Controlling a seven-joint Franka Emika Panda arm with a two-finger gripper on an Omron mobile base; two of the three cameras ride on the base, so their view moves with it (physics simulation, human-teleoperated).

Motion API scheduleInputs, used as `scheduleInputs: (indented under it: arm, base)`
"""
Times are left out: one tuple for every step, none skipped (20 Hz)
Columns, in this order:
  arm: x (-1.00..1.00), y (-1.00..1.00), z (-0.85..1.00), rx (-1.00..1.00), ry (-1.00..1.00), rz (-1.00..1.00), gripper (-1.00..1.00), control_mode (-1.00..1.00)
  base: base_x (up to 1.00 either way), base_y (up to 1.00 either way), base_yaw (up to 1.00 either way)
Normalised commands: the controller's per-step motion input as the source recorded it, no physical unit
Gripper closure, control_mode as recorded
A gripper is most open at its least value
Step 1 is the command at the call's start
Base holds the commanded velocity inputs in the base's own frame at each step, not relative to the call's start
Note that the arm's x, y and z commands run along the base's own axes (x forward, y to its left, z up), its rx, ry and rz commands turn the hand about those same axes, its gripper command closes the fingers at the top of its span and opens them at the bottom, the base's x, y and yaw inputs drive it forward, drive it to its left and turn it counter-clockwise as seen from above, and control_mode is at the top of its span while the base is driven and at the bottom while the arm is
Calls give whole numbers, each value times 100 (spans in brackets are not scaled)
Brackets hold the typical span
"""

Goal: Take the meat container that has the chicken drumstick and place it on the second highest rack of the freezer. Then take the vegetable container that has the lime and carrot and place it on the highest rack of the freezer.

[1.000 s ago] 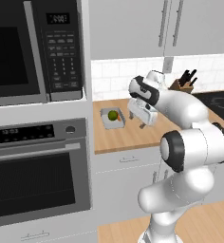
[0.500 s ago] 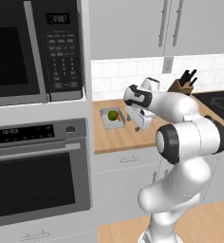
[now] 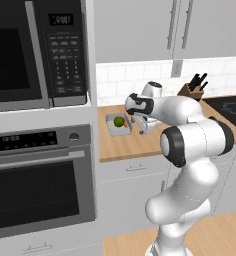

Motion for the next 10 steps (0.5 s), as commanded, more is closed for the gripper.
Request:
scheduleInputs:
  arm:
    - [39, 0, -8, 0, 0, 1, -100, -100]
    - [31, 0, -9, 0, 0, 2, -100, -100]
    - [24, 0, -9, 0, 0, 4, -100, -100]
    - [19, 0, -9, 0, 0, 5, -100, -100]
    - [16, 0, -9, 0, 0, 5, -100, -100]
    - [19, 0, -9, 0, 0, 6, -100, -100]
    - [21, 0, -10, 0, 0, 6, -100, -100]
    - [13, 0, -14, 0, 0, 6, -100, -100]
    - [7, 0, -17, 0, 0, 5, -100, -100]
    - [3, 0, -19, 0, -1, 4, -100, -100]
  base:
    - [0, 0, 0]
    - [0, 0, 0]
    - [0, 0, 0]
    - [0, 0, 0]
    - [0, 0, 0]
    - [0, 0, 0]
    - [0, 0, 0]
    - [0, 0, 0]
    - [0, 0, 0]
    - [0, 0, 0]
